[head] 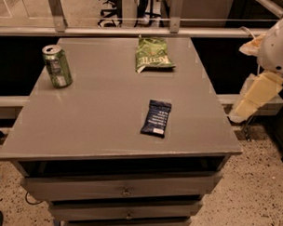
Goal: Move green jalapeno chip bag near rxbar blueberry
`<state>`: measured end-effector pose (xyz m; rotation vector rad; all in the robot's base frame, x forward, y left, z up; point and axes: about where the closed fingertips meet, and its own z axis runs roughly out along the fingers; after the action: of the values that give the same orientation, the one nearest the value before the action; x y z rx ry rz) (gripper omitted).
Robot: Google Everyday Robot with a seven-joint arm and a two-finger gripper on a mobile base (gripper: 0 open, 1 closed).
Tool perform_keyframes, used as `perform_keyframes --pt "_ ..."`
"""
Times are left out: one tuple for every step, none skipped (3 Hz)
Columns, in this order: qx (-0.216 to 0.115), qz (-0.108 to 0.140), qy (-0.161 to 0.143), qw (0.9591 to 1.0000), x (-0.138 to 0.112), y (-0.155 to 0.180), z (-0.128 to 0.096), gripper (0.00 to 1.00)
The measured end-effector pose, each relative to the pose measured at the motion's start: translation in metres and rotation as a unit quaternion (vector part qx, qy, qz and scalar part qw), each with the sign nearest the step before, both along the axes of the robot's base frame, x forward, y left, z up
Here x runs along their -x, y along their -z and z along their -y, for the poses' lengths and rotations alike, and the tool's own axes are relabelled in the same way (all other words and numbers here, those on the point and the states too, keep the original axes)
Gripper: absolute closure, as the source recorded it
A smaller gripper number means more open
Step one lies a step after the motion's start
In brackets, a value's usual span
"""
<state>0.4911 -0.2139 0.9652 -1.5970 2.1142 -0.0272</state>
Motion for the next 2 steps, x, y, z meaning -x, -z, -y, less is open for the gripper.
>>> perform_keyframes --pt "-0.071 0.031 0.020 0.9968 -0.073 0.016 -0.006 0.00" --pt "-0.138 0.048 0.036 0.9886 -0.145 0.031 -0.017 0.00"
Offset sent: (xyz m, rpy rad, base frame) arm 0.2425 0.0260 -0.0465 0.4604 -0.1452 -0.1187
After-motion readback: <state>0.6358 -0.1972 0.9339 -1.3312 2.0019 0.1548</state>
